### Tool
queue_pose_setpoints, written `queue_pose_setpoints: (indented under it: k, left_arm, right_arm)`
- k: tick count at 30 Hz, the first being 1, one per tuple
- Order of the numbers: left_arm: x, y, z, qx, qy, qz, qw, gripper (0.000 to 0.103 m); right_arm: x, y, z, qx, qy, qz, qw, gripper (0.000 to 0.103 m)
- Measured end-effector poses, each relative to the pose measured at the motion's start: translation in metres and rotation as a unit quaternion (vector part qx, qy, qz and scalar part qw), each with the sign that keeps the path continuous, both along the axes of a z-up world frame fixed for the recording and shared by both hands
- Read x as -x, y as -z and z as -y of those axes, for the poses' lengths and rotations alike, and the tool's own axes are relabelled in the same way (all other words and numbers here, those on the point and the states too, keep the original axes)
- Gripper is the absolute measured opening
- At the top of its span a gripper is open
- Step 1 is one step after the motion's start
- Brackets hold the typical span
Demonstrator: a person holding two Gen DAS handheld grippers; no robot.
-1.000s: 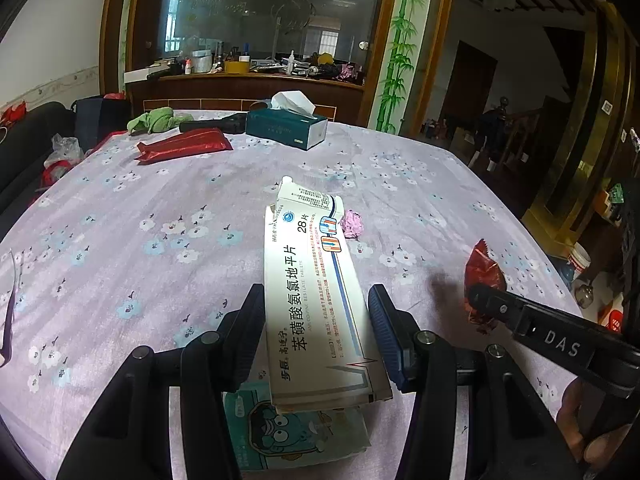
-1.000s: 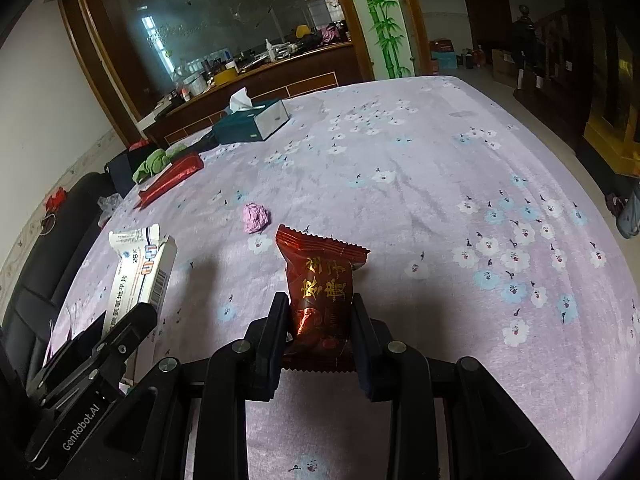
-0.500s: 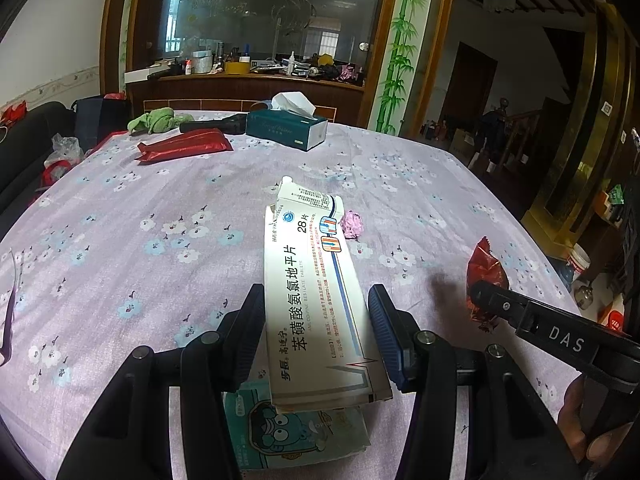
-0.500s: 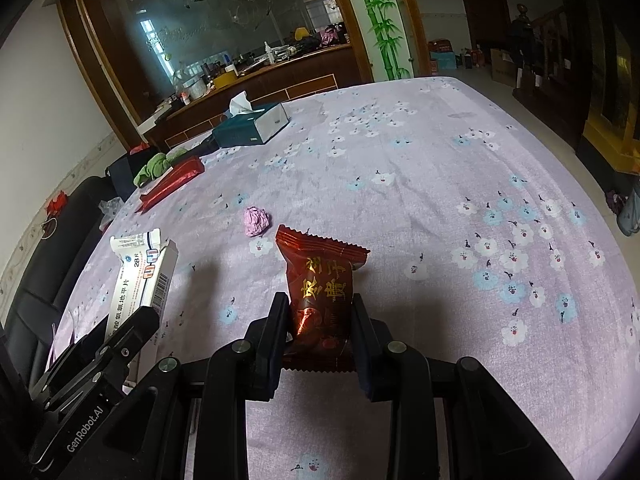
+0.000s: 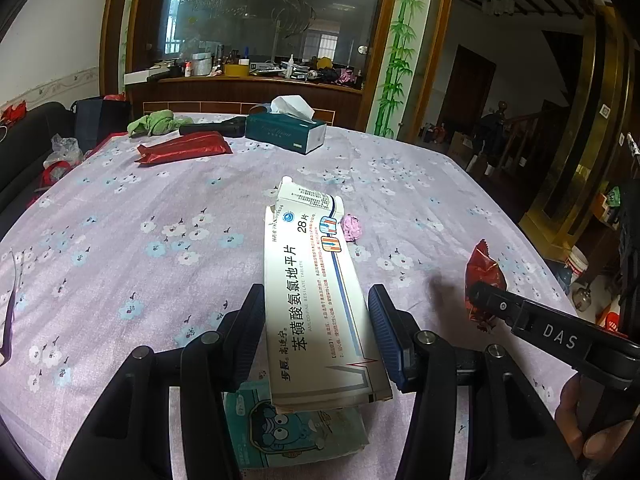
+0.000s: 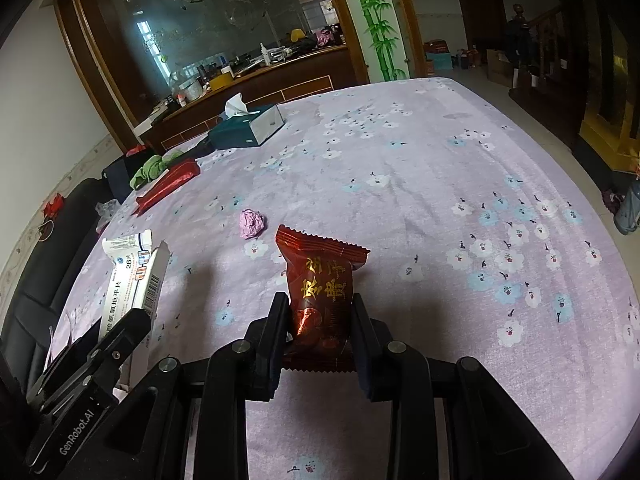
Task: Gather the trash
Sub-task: 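Lift the white box with the left tool while the right tool holds the wrapper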
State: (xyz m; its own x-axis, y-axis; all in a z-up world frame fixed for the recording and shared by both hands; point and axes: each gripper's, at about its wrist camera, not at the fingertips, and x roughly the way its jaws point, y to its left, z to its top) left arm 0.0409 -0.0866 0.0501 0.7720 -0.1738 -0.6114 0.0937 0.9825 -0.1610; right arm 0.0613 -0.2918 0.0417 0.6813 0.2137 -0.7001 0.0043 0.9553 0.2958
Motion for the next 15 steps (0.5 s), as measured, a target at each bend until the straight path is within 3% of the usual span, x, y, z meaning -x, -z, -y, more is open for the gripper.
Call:
queue_pose_setpoints:
  k: [10, 15]
  left_arm:
    - [0.001, 0.0, 0.0, 0.002, 0.004, 0.002, 1.0, 0.05]
    - [0.001, 0.0, 0.007, 0.001, 0.014, 0.005, 0.9999, 0.05]
  right_arm:
    - [0.001, -0.009, 0.006, 0.021, 0.033, 0.021, 0.999, 0.031]
    - [0.027, -0.025, 0.016, -0.006, 0.042, 0.024, 0.999, 0.031]
